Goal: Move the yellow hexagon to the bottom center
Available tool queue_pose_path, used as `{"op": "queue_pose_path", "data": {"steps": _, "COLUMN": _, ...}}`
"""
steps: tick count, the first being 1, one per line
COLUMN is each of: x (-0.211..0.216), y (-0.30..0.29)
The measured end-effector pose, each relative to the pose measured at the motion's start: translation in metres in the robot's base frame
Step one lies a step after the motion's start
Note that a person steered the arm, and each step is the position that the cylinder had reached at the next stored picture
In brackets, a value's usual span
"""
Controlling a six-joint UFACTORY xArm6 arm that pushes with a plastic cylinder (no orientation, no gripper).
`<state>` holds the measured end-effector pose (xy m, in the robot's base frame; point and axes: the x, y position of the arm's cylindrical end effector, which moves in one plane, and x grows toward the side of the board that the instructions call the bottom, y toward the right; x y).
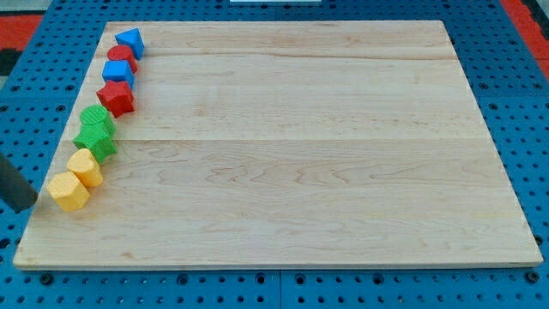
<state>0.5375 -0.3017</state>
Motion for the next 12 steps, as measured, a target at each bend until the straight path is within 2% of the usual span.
{"op": "queue_pose_path", "data": {"steps": 1, "x": -0.011, "y": 0.031}}
{"op": "queue_pose_path", "data": {"steps": 2, "x": -0.032, "y": 0.035}}
{"op": "queue_pose_path", "data": {"steps": 6, "x": -0.032, "y": 0.123}}
{"op": "queue_pose_path", "data": {"steps": 7, "x": -0.029, "y": 0.126}}
{"op": "queue_pose_path", "data": {"steps": 9, "x": -0.034, "y": 0.043}}
{"op": "queue_pose_path", "data": {"steps": 12, "x": -0.004, "y": 0.104}}
